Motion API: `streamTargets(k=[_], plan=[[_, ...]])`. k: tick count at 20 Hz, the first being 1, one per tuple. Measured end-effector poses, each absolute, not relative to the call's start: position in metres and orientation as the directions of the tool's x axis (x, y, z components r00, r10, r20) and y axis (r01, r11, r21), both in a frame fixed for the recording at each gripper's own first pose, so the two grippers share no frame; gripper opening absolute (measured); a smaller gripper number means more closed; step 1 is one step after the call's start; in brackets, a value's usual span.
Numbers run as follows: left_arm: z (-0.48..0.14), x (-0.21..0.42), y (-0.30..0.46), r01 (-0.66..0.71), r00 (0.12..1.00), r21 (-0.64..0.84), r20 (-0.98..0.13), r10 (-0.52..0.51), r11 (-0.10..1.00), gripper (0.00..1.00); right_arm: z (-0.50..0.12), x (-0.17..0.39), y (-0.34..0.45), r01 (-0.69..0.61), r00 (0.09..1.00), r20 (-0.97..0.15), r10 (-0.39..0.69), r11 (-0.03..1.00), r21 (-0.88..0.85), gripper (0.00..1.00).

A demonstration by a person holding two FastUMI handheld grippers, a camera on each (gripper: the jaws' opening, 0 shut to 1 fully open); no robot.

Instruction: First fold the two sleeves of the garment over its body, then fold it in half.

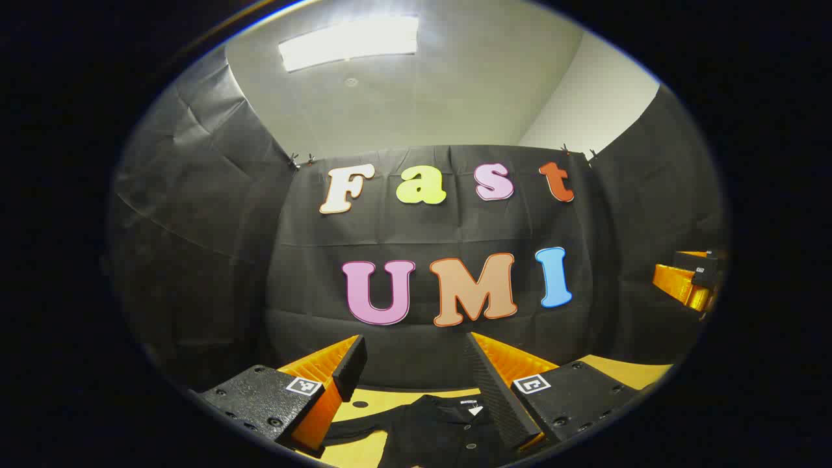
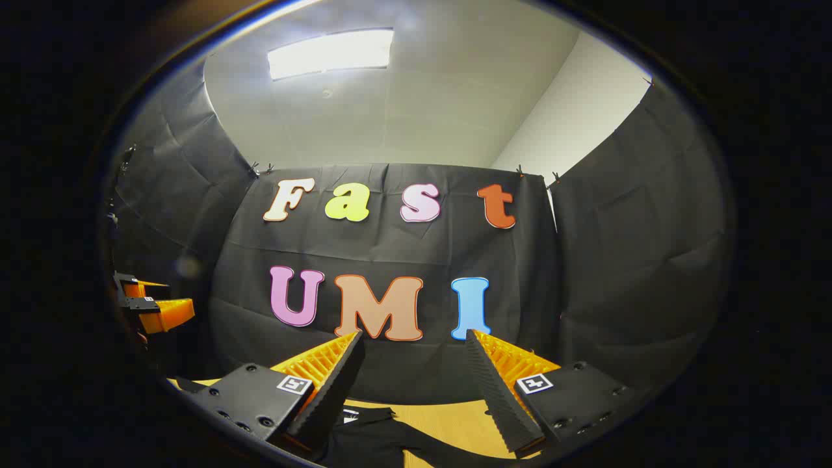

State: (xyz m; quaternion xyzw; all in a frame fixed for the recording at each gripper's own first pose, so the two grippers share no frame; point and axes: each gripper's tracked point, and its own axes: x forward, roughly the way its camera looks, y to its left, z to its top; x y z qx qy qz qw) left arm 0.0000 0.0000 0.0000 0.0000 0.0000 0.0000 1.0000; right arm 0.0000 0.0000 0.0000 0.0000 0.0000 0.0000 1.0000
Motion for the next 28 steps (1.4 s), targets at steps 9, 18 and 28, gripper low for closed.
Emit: streamTargets(k=[9, 18, 28], plan=[[-0.009, -0.008, 0.007, -0.023, 1.000, -0.063, -0.013, 0.022, 0.998, 0.92, 0.000, -0.003, 0.013, -0.013, 1.000, 0.006, 0.013, 1.000, -0.017, 0.99], [-0.021, -0.015, 0.025, -0.021, 0.999, -0.025, -0.049, 0.019, 0.999, 0.92, -0.006, -0.009, 0.020, -0.001, 0.999, -0.035, 0.002, 1.000, 0.006, 0.99], [-0.034, -0.016, 0.043, 0.043, 0.997, 0.019, -0.068, -0.041, 0.999, 0.91, -0.024, -0.022, 0.048, 0.030, 0.995, -0.098, -0.028, 0.999, 0.019, 0.98]])
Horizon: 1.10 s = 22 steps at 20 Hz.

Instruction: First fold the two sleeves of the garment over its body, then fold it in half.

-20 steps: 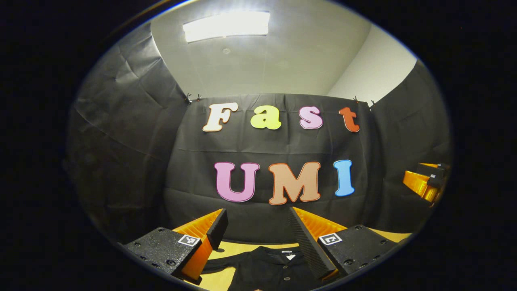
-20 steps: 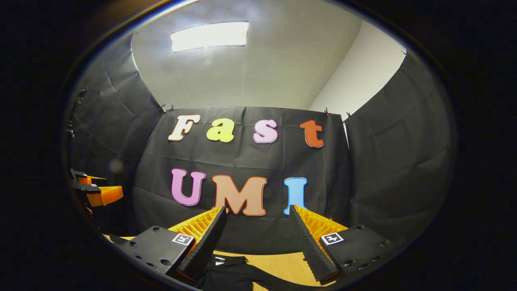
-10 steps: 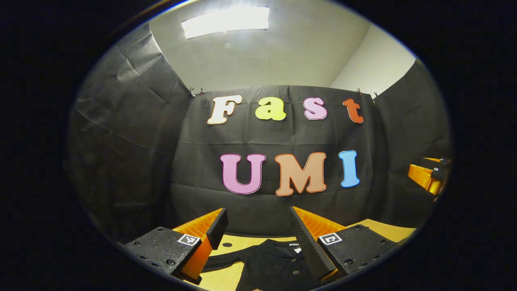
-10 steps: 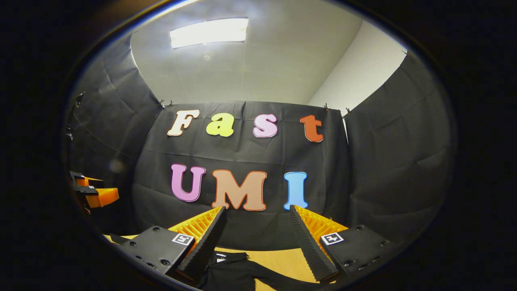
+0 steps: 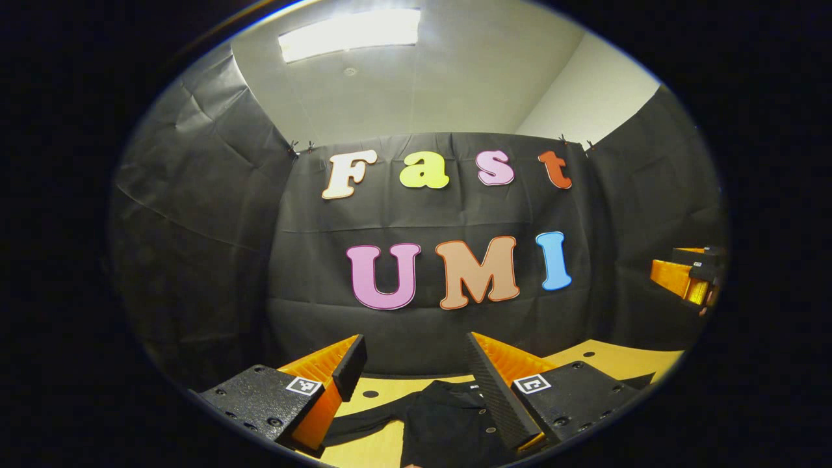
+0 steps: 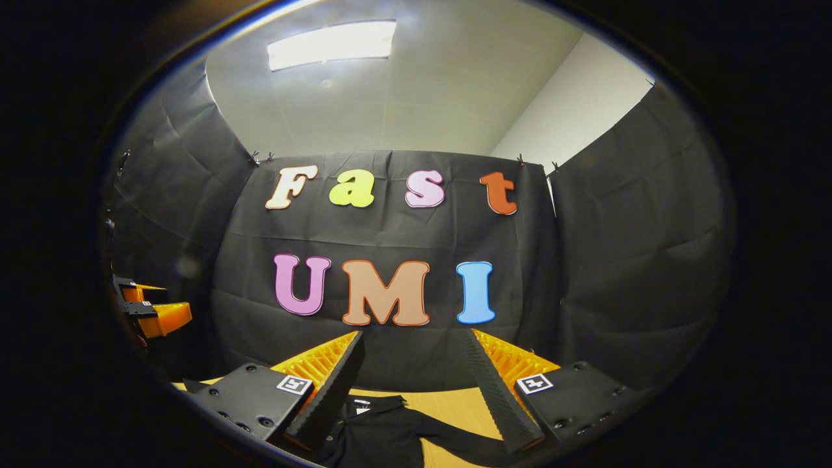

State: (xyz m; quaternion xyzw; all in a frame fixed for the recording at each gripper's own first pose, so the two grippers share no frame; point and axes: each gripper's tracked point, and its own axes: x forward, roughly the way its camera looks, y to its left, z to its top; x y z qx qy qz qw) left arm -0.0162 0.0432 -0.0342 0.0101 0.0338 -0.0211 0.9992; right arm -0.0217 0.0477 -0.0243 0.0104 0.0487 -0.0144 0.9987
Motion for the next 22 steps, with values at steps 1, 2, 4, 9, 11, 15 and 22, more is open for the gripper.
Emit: streamTargets(k=[1, 2, 4, 9, 11, 15, 22], plan=[[-0.034, -0.016, 0.046, 0.052, 0.997, 0.019, -0.067, -0.050, 0.998, 0.93, -0.024, -0.021, 0.051, 0.033, 0.995, -0.099, -0.031, 0.999, 0.020, 0.98], [-0.035, -0.016, 0.048, 0.057, 0.996, 0.014, -0.064, -0.056, 0.998, 0.94, -0.024, -0.023, 0.055, 0.040, 0.994, -0.099, -0.038, 0.999, 0.017, 0.98], [-0.036, -0.015, 0.055, 0.062, 0.996, 0.003, -0.064, -0.062, 0.998, 0.94, -0.022, -0.026, 0.062, 0.045, 0.995, -0.095, -0.044, 0.999, 0.012, 0.98], [-0.044, -0.015, 0.069, 0.070, 0.994, 0.001, -0.081, -0.070, 0.998, 0.94, -0.020, -0.024, 0.075, 0.051, 0.994, -0.092, -0.050, 0.999, 0.007, 0.98], [-0.043, -0.016, 0.075, 0.080, 0.994, 0.004, -0.075, -0.080, 0.997, 0.92, -0.017, -0.025, 0.073, 0.068, 0.994, -0.090, -0.068, 0.998, -0.003, 0.98], [-0.046, -0.014, 0.078, 0.094, 0.993, -0.014, -0.076, -0.094, 0.996, 0.94, -0.012, -0.031, 0.067, 0.101, 0.992, -0.080, -0.102, 0.995, -0.018, 0.98], [-0.038, -0.015, 0.069, 0.079, 0.995, -0.019, -0.067, -0.081, 0.997, 0.92, -0.016, -0.023, 0.047, 0.095, 0.991, -0.090, -0.097, 0.995, -0.028, 0.99]])
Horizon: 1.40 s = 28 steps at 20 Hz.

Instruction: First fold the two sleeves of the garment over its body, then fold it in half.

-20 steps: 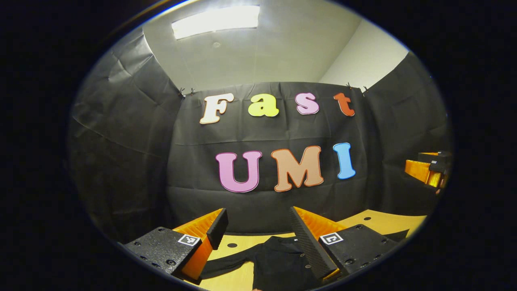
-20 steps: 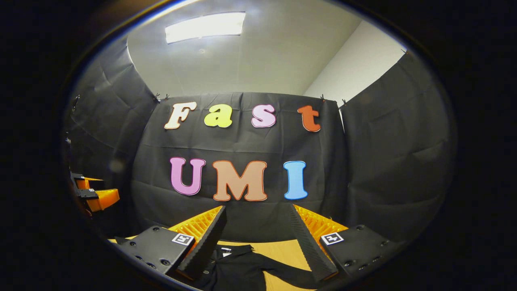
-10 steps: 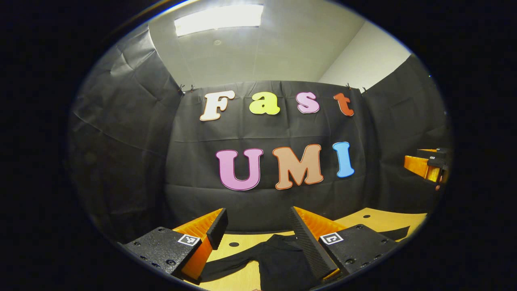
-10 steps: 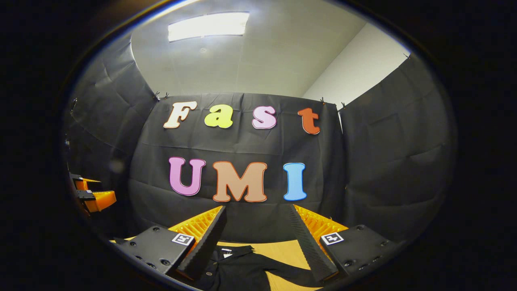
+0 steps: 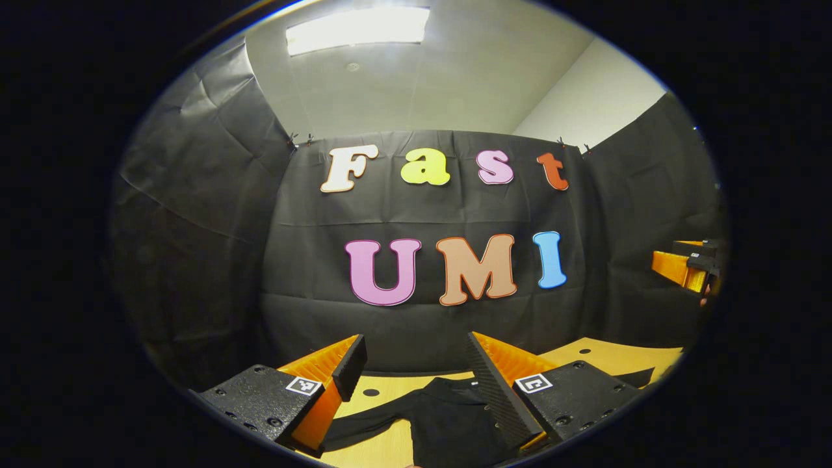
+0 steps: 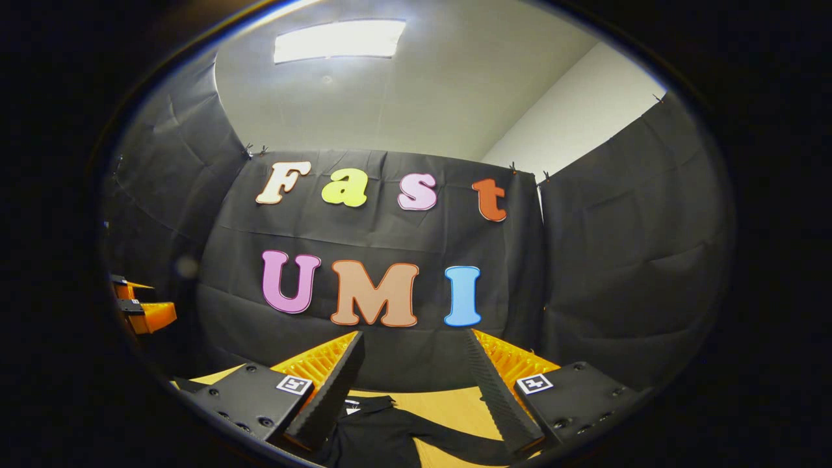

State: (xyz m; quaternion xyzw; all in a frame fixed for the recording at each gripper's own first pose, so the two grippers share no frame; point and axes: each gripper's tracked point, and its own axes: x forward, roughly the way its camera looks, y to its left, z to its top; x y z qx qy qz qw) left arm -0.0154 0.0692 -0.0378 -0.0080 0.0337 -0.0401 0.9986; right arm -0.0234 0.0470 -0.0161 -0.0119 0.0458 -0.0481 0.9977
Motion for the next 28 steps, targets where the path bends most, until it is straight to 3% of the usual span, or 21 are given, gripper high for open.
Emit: streamTargets(k=[5, 10, 11, 17, 28], plan=[[-0.024, -0.015, 0.053, 0.043, 0.998, -0.016, -0.042, -0.043, 0.999, 0.94, -0.051, -0.009, -0.017, 0.129, 0.977, -0.166, -0.136, 0.990, -0.056, 0.99], [-0.017, -0.015, 0.034, 0.010, 0.999, 0.005, -0.036, -0.010, 1.000, 0.94, -0.131, 0.008, -0.078, 0.133, 0.931, -0.326, -0.163, 0.985, -0.111, 0.96], [-0.016, -0.014, 0.030, 0.003, 0.999, 0.010, -0.036, -0.003, 1.000, 0.92, -0.148, 0.011, -0.086, 0.130, 0.919, -0.359, -0.162, 0.985, -0.111, 1.00], [-0.019, -0.007, 0.004, -0.012, 0.998, 0.049, -0.056, 0.014, 0.999, 0.92, -0.248, 0.013, -0.124, 0.116, 0.836, -0.524, -0.162, 0.986, -0.118, 1.00], [-0.023, 0.003, -0.030, -0.020, 0.996, 0.100, -0.088, 0.029, 0.995, 0.92, -0.430, -0.043, -0.187, 0.160, 0.510, -0.838, -0.195, 0.978, -0.130, 1.00]])
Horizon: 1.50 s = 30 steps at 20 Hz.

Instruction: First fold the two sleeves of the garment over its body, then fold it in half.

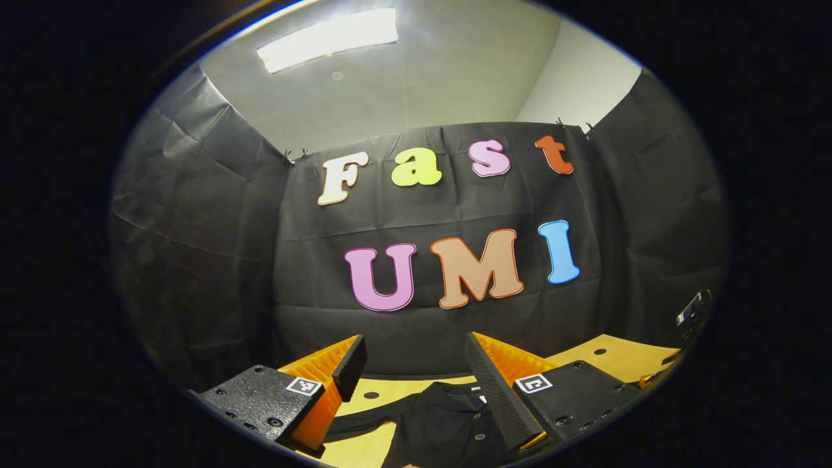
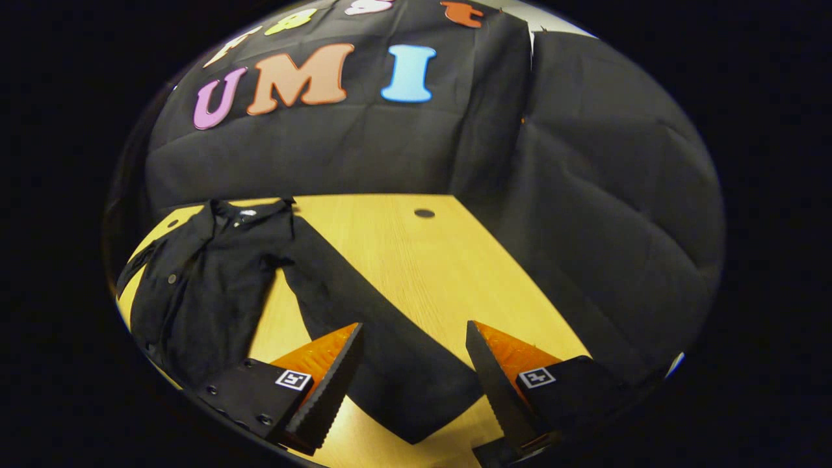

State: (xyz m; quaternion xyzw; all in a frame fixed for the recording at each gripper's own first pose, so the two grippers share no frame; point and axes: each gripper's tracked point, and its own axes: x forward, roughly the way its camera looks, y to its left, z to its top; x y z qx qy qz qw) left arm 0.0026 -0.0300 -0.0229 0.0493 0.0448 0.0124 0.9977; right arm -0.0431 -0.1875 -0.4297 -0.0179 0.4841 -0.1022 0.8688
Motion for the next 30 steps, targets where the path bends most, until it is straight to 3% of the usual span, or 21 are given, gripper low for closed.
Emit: streamTargets(k=[7, 11, 13, 14, 15, 16, 17, 21, 28, 30], plan=[[-0.024, 0.012, -0.059, -0.017, 0.996, 0.117, -0.086, 0.027, 0.993, 0.94, -0.475, -0.076, -0.203, 0.089, 0.345, -0.926, -0.153, 0.988, -0.130, 1.00], [-0.030, 0.018, -0.078, -0.007, 0.995, 0.107, -0.097, 0.017, 0.994, 0.94, -0.485, -0.076, -0.189, 0.071, 0.346, -0.937, -0.045, 0.997, -0.021, 0.96], [-0.033, 0.019, -0.084, -0.007, 0.995, 0.092, -0.102, 0.017, 0.996, 0.94, -0.483, -0.065, -0.182, 0.062, 0.380, -0.925, -0.018, 0.998, 0.006, 0.74], [-0.034, 0.018, -0.086, -0.007, 0.994, 0.081, -0.106, 0.015, 0.997, 0.94, -0.482, -0.067, -0.177, 0.037, 0.379, -0.925, 0.001, 0.999, 0.017, 0.71], [-0.035, 0.017, -0.087, -0.006, 0.994, 0.070, -0.106, 0.014, 0.998, 0.99, -0.486, -0.063, -0.171, 0.012, 0.393, -0.919, 0.018, 1.000, 0.025, 0.48], [-0.035, 0.016, -0.085, -0.012, 0.994, 0.067, -0.103, 0.019, 0.998, 0.89, -0.490, -0.061, -0.166, -0.004, 0.394, -0.919, 0.017, 1.000, 0.016, 0.29], [-0.034, 0.018, -0.081, -0.023, 0.995, 0.067, -0.098, 0.029, 0.998, 0.99, -0.491, -0.061, -0.163, -0.008, 0.402, -0.916, 0.002, 1.000, -0.002, 0.10], [-0.032, 0.018, -0.060, -0.039, 0.996, 0.070, -0.081, 0.045, 0.997, 0.99, -0.485, -0.064, -0.161, 0.045, 0.363, -0.931, 0.020, 0.998, 0.040, 0.03], [-0.031, 0.017, -0.012, -0.077, 0.994, 0.094, -0.068, 0.084, 0.993, 0.99, -0.416, -0.015, -0.127, 0.062, 0.521, -0.851, 0.062, 0.992, 0.110, 0.03], [-0.028, 0.018, -0.004, -0.082, 0.994, 0.084, -0.064, 0.087, 0.993, 0.94, -0.392, 0.000, -0.118, 0.069, 0.566, -0.821, 0.079, 0.987, 0.143, 0.03]])
